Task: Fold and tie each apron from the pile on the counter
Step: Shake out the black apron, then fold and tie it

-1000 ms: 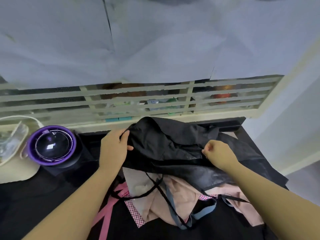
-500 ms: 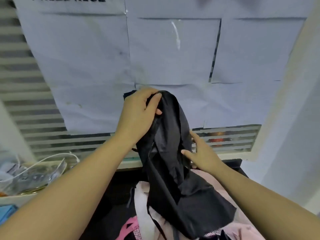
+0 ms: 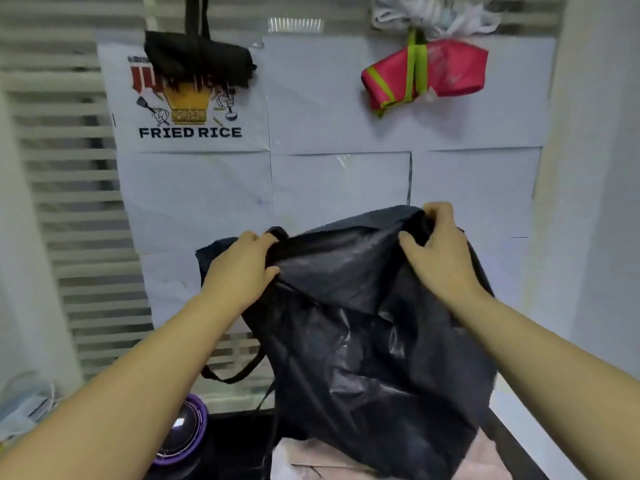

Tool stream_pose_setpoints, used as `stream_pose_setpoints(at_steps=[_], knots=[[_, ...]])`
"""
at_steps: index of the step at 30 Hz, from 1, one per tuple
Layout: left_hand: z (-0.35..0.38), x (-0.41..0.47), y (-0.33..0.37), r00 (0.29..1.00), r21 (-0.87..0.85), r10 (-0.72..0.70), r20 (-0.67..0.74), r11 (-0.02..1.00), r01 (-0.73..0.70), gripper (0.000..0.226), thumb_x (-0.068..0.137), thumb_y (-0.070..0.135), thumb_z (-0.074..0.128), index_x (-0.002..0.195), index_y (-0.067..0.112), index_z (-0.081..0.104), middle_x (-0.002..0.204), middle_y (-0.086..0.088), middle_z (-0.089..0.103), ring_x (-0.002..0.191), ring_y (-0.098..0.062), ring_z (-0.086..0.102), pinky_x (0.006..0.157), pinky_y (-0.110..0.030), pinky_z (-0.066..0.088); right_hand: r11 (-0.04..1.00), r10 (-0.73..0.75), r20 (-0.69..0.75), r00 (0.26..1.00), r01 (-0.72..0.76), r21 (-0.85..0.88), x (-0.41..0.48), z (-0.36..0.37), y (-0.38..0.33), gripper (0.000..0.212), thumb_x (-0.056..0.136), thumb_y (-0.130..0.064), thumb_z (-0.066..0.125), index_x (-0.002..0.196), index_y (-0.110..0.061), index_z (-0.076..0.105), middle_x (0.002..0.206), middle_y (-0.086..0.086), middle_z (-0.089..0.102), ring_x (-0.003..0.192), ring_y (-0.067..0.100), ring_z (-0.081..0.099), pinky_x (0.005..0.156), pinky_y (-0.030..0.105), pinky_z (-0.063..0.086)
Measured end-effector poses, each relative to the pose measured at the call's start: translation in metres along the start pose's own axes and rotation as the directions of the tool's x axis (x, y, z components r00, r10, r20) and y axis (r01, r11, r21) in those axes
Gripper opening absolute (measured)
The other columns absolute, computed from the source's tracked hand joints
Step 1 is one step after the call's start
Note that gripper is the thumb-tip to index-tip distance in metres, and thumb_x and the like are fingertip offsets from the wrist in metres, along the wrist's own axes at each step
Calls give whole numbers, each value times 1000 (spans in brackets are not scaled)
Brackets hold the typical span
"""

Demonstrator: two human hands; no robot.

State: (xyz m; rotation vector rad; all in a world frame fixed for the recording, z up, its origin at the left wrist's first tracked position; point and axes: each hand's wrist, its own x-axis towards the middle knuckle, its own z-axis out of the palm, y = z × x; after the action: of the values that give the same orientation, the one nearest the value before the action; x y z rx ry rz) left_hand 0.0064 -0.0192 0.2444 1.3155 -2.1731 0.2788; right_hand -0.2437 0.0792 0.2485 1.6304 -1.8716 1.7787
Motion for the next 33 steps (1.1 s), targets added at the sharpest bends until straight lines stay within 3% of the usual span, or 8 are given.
stream_pose_setpoints(at_steps=[3,7,10,15,20,22,25,33], knots=[[-4,5,-4,995,212,-87,-49,973,96,34,100,39,41,112,17,63,107,-6,57,101,-29,55,68,-32,36,931,-208,132,969,238,-277,11,-2,2,77,83,-22,69,147,-25,26,130,4,44,111,19,48,96,30,42],[-9,15,-9,973,97,-80,-215,990,103,30,102,26,37,107,10,61,106,-12,60,99,-35,51,69,-35,35,744,-304,128,944,319,-587,35,-16,7,26,85,-26,69,105,-10,65,105,11,47,91,35,52,101,43,34],[-15,23,-2,964,-236,-126,-234,969,70,25,102,16,33,102,4,55,89,-11,59,79,-27,49,64,-32,33,749,-304,111,946,309,-586,43,-26,1,19,89,-26,63,81,-10,59,93,8,44,86,36,52,95,42,35],[-23,35,13,959,-390,-34,-281,917,-82,22,103,17,35,107,5,53,84,-12,59,76,-25,51,62,-30,28,685,148,323,935,139,-715,44,-30,-19,47,88,-38,61,125,-14,46,127,13,44,105,35,56,88,39,45],[-30,41,43,914,-342,281,-292,862,-375,20,101,19,42,107,9,58,96,-7,66,87,-23,59,70,-27,37,962,30,584,811,135,-236,16,3,-58,97,77,-37,75,150,-28,12,128,2,46,58,12,69,96,32,46],[-37,41,56,881,-324,351,-316,833,-448,19,101,21,44,107,10,58,96,-4,66,86,-20,58,73,-29,41,997,25,594,804,22,-71,14,18,-61,80,80,-28,74,145,-25,27,123,-3,53,61,15,71,93,35,50],[-46,40,58,865,-339,382,-326,807,-484,18,95,25,56,108,13,58,85,1,61,75,-14,53,70,-27,40,998,0,488,873,34,-62,32,26,-55,14,85,-18,68,91,-10,59,89,6,70,68,23,72,80,35,53],[-9,26,30,992,-553,79,101,833,-10,38,81,29,67,116,17,58,113,2,56,98,-11,56,82,-29,46,984,-174,125,977,177,-17,85,23,-66,23,82,-4,63,68,-22,58,68,-6,62,73,16,61,68,27,47]])
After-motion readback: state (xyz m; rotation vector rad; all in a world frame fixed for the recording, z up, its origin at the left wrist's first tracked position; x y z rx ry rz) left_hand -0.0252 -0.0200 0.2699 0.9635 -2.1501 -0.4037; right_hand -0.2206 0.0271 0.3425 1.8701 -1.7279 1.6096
